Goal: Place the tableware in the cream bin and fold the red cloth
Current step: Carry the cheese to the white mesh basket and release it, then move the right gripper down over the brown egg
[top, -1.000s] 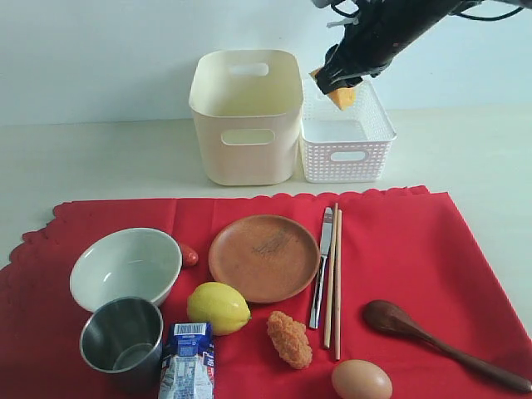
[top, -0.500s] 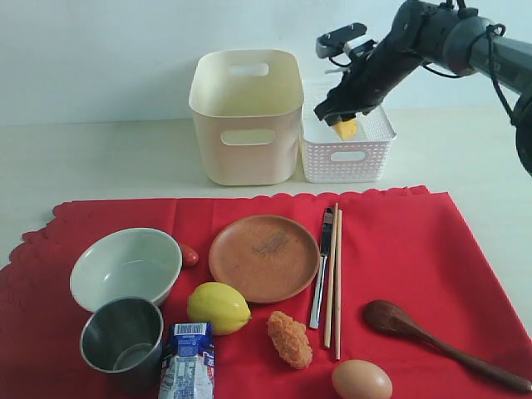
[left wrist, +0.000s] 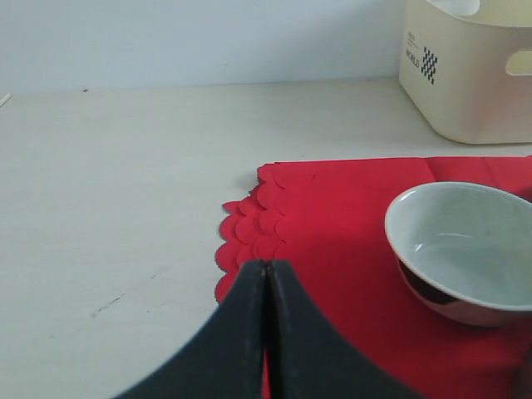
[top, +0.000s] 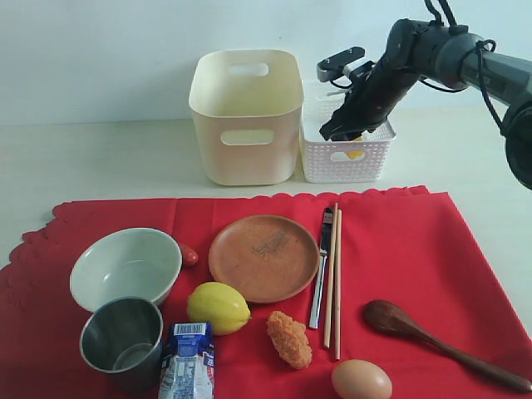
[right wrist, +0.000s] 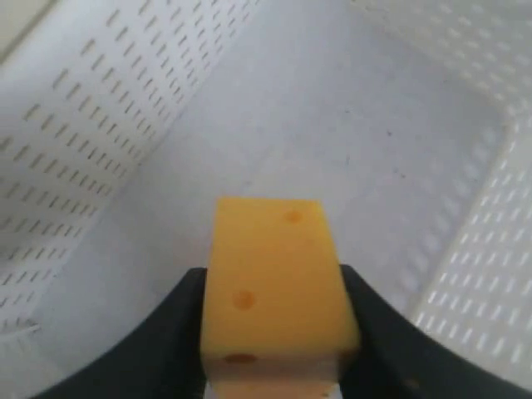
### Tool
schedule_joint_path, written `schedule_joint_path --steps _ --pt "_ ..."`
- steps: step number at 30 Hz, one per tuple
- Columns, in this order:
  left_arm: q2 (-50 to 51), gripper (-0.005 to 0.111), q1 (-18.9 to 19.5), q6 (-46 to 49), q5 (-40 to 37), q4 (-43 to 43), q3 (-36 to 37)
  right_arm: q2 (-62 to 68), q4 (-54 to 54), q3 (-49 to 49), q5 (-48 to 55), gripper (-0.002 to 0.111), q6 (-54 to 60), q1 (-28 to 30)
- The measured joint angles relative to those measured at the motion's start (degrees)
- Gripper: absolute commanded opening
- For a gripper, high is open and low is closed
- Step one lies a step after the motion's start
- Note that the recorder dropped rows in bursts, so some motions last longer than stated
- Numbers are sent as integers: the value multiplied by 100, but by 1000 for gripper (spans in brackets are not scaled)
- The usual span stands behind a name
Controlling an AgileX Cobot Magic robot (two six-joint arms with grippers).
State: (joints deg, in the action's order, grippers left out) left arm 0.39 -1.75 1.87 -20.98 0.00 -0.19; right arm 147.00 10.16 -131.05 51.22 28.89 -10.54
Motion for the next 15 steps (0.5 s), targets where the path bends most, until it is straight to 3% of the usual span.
schedule_joint_path --steps 4,6,15 --pt "0 0 0 0 0 0 0 0 -4 -13 33 59 0 0" --pt "0 0 0 0 0 0 0 0 -4 -22 76 64 0 0" --pt "0 0 0 0 0 0 0 -1079 6 -22 1015 61 -95 0"
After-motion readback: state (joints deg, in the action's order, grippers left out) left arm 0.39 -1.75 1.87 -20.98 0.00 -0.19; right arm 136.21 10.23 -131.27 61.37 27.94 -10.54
